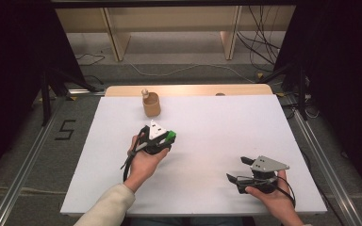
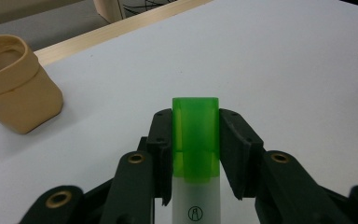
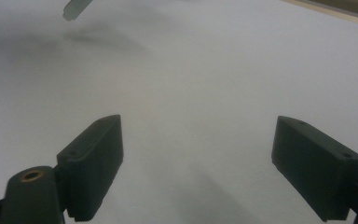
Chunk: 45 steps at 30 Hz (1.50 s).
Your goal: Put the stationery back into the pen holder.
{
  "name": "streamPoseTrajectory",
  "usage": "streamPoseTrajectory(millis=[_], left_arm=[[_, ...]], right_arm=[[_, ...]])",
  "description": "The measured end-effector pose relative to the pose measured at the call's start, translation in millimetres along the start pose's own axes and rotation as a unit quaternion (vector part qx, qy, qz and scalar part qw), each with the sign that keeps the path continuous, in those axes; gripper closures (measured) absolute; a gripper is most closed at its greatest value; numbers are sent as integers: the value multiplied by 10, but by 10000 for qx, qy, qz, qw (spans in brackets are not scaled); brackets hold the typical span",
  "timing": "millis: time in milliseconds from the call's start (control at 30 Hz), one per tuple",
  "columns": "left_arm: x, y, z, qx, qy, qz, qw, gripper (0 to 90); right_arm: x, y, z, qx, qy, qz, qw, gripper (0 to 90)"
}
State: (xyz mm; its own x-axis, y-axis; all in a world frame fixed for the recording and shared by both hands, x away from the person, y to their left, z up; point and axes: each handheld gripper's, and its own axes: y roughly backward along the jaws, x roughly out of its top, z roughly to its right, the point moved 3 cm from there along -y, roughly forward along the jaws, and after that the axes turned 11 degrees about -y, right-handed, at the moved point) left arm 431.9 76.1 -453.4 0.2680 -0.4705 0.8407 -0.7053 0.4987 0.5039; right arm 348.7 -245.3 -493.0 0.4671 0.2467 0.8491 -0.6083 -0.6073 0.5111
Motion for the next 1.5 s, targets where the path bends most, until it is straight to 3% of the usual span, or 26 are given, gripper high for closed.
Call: streamPoseTrajectory(millis=[533,1167,1500], left_arm=[[17,50,-100,62,101,243,9996,670],[58,128,-280,450,317,406,9977,670],[70,135,-354,661,250,616,9956,670]], right_arm=[[3,27,29,-36,-68,22,10000,174],[-1,21,38,-41,-77,34,10000,174],[-3,17,40,-35,-86,30,10000,174]])
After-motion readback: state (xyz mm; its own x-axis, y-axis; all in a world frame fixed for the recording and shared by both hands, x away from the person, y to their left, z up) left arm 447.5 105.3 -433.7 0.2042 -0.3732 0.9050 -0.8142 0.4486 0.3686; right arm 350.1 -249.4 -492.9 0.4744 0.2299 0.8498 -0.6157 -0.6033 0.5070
